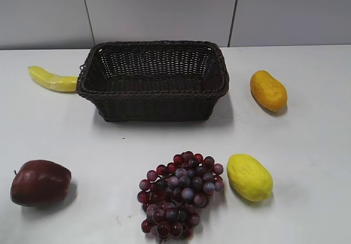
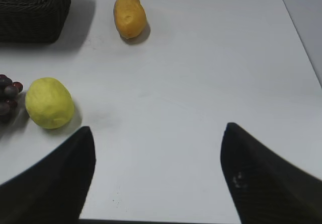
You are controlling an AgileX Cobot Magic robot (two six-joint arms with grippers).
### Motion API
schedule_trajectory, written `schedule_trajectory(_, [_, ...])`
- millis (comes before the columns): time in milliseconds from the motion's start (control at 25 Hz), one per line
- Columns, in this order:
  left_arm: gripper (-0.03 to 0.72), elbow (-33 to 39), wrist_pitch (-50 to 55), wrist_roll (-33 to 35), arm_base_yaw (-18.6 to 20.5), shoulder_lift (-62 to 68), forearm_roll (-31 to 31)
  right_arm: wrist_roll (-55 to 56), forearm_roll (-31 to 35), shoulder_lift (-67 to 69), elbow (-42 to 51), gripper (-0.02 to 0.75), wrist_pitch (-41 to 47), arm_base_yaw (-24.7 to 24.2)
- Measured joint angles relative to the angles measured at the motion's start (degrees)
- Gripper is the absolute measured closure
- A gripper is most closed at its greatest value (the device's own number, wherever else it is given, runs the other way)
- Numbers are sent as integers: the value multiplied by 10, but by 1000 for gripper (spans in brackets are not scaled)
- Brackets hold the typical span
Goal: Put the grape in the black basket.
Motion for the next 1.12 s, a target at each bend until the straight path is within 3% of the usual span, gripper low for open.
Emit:
schedule_trajectory(240, [137, -59, 25, 51, -22, 102, -82, 1, 0, 0, 0, 148, 0, 0])
schedule_trajectory(600, [179, -89, 33, 56, -169, 171, -48, 1, 0, 0, 0, 150, 0, 0])
schedule_trajectory(800, [182, -91, 26, 1, -254, 215, 34, 1, 0, 0, 0, 150, 0, 0])
schedule_trajectory(1120, [183, -130, -2, -130, -403, 329, 92, 1, 0, 0, 0, 150, 0, 0])
